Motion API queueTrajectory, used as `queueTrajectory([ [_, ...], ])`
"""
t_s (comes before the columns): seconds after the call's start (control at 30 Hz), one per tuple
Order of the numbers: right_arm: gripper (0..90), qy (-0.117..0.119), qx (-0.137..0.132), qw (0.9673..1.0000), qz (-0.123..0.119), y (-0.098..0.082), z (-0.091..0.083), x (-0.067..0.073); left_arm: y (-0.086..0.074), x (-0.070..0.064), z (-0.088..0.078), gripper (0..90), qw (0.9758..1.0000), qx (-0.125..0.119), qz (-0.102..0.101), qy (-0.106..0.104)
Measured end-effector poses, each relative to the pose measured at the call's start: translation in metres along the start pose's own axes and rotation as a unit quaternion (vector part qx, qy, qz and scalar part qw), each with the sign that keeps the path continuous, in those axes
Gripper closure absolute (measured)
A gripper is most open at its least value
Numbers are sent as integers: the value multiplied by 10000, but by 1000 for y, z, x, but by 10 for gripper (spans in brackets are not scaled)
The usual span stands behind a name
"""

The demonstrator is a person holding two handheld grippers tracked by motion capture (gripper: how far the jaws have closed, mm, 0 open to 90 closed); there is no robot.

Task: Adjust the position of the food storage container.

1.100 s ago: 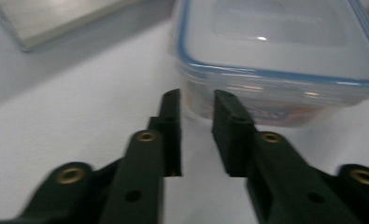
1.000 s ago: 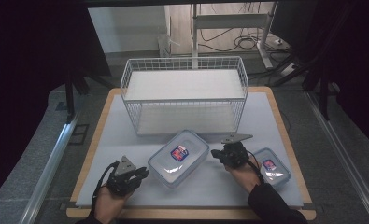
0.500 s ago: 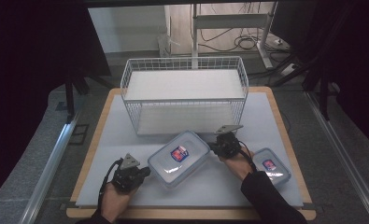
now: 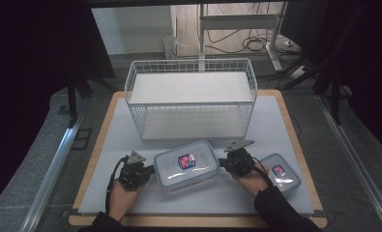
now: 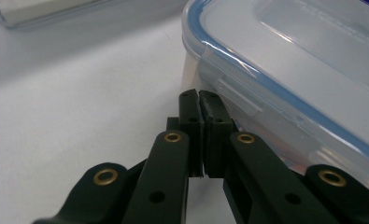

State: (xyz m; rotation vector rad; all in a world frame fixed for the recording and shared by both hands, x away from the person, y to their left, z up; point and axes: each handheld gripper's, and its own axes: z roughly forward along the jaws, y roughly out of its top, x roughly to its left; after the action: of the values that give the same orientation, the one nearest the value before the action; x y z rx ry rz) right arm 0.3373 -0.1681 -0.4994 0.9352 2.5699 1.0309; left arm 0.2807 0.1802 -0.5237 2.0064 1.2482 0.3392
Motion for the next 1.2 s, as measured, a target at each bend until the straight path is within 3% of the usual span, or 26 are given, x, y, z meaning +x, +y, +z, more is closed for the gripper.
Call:
queueTrajectory([
  [0.33, 897, -52, 27, 9999, 111, -20, -22, 9, 24, -3, 23, 892, 9998, 77, 199, -33],
  [0.63, 897, -211, 46, 9997, 93, -26, -29, 10, 28, -7, 27, 896, 9998, 76, 142, -150],
  [0.73, 896, -247, 44, 9997, 65, -26, -30, 9, 27, -6, 26, 858, 9998, 83, 126, -153],
  [0.77, 886, -265, 28, 9996, 12, -26, -32, 9, 26, -3, 20, 783, 9998, 16, 160, -134],
  [0.87, 861, -327, -2, 9995, -41, -26, -35, 10, 24, 0, 9, 681, 9997, -123, 196, -69],
  [0.9, 812, -336, -55, 9994, -29, -27, -40, 9, 20, 2, -2, 626, 9992, -243, 303, -10],
  [1.0, 765, -359, -134, 9993, 1, -29, -46, 8, 16, 3, -11, 521, 9986, -301, 428, 67],
  [1.03, 671, -344, -230, 9991, 21, -31, -50, 7, 13, 2, -15, 487, 9981, -314, 515, 135],
  [1.07, 671, -344, -230, 9991, 21, -31, -50, 7, 11, 1, -18, 487, 9975, -319, 604, 183],
  [1.1, 590, -322, -310, 9990, 63, -33, -55, 6, 6, -2, -22, 410, 9964, -369, 724, 233],
  [1.2, 513, -271, -354, 9989, 113, -37, -59, 7, 2, -4, -24, 329, 9960, -393, 789, 159],
])
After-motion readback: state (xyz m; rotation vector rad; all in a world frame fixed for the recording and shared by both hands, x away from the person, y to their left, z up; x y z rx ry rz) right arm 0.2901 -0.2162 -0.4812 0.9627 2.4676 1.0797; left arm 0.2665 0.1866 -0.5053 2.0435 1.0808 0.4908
